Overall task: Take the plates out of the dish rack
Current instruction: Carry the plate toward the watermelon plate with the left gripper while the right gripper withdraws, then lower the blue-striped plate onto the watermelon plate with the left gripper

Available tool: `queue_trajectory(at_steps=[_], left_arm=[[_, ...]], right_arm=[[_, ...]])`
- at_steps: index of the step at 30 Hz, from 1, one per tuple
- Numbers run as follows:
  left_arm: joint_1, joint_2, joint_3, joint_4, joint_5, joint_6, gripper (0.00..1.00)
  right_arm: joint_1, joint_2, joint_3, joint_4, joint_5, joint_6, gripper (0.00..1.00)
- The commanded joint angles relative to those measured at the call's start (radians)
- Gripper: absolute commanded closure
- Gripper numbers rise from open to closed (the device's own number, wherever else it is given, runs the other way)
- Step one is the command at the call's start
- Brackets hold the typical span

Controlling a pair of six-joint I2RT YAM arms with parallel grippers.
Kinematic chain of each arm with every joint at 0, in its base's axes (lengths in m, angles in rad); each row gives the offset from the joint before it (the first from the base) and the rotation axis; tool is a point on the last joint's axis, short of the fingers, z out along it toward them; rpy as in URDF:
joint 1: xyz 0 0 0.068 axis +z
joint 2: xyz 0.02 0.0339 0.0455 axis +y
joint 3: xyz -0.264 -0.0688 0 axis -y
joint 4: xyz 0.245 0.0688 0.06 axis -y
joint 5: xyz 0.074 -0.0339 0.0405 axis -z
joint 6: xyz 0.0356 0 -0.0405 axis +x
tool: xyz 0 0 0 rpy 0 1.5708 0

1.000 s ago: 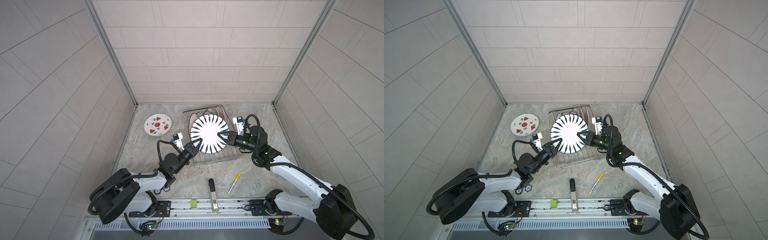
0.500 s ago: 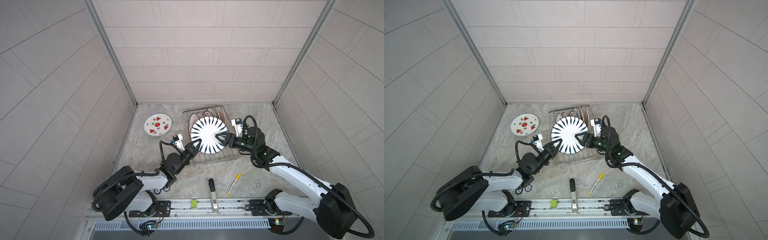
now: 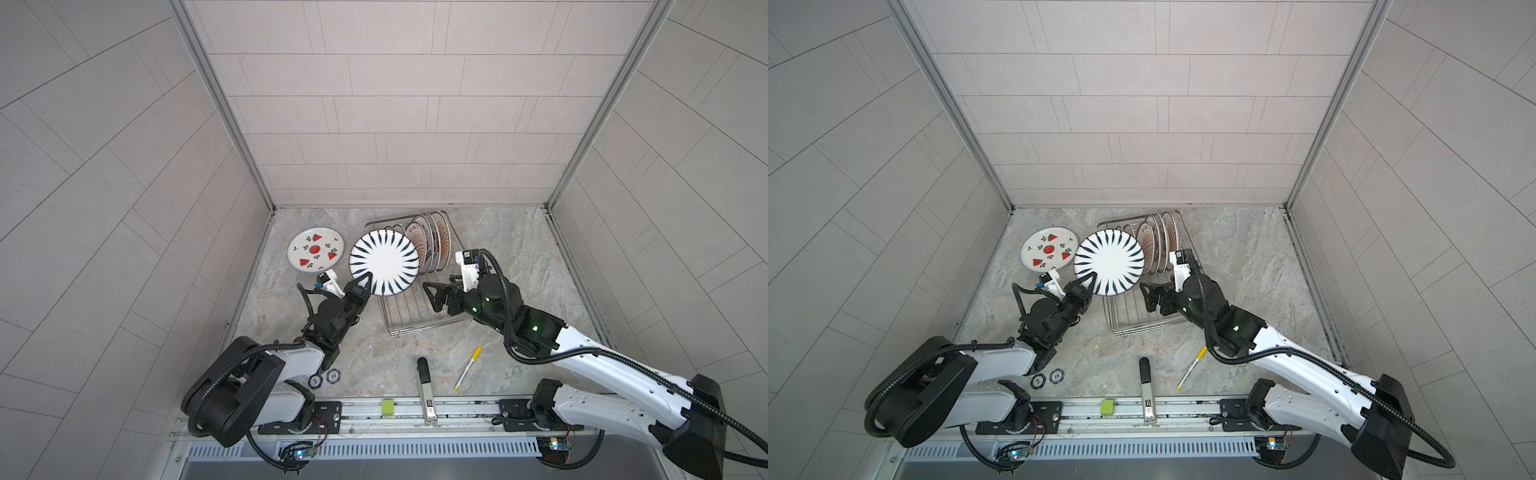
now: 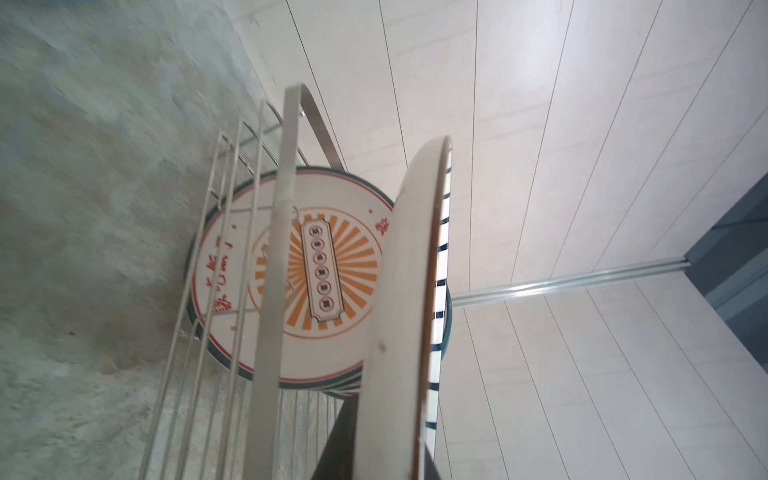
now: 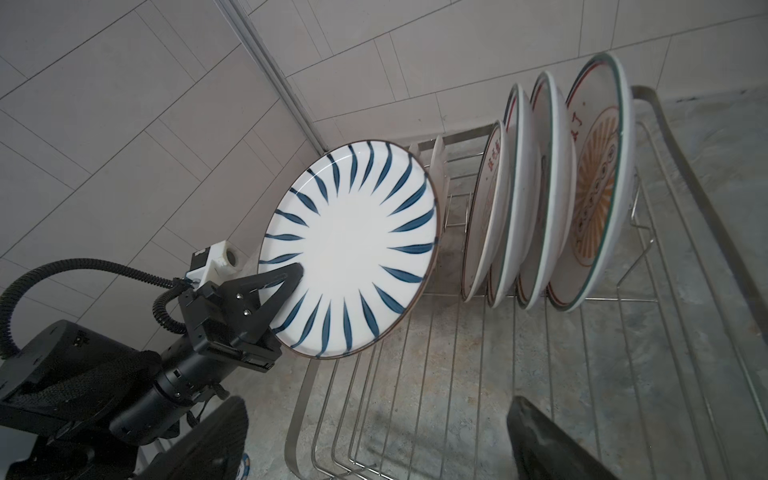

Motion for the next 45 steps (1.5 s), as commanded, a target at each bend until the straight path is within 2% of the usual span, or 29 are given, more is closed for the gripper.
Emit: queue_trajectory(at_steps=[1,5,14,18,21,23,25,29,33,40,43,45], left_arm=[[0.041,-0.056,0.006,0.126,0.017,-0.041,1.0],[0.131,-0.071,-0.001,0.092,0.064,-0.072,1.0],[0.289,-0.074,-0.033,0.137,0.116,-0.127,1.0],[0.366,-0.103,-0.011,0.044,0.123,-0.12,1.0],[0.437,-0.107,0.0,0.01,0.132,-0.121,1.0],[0.468,-0.103,0.001,0.006,0.116,-0.117,1.0],[0.484,-0.1,0.013,-0.026,0.072,-0.082,1.0],[0.516,-0.08,0.087,-0.169,0.023,-0.027,1.0],[0.53,-0.03,0.101,-0.156,-0.012,-0.006,1.0],[0.558,0.132,0.22,-0.157,-0.039,0.015,1.0],[0.577,0.198,0.253,-0.129,-0.066,0.026,1.0],[0.584,0.225,0.295,-0.171,-0.062,0.04,1.0]], right_arm=[[0.027,0.023,0.041,-0.034,0.155,-0.101,0.01],[0.071,0.099,0.094,-0.015,0.147,-0.16,0.02],[0.163,0.316,0.273,-0.029,0.127,-0.254,0.03],[0.174,0.418,0.363,-0.059,0.114,-0.275,0.04],[0.178,0.481,0.408,-0.043,0.079,-0.288,0.04],[0.178,0.522,0.433,-0.018,0.013,-0.295,0.04],[0.178,0.574,0.476,-0.011,-0.05,-0.3,0.04],[0.178,0.674,0.583,-0.033,-0.076,-0.308,0.04],[0.178,0.779,0.705,-0.087,-0.075,-0.334,0.04],[0.178,0.976,0.96,-0.234,-0.091,-0.397,0.06],[0.178,1.029,1.034,-0.277,-0.086,-0.4,0.07],[0.178,1.061,1.074,-0.304,-0.069,-0.4,0.07]])
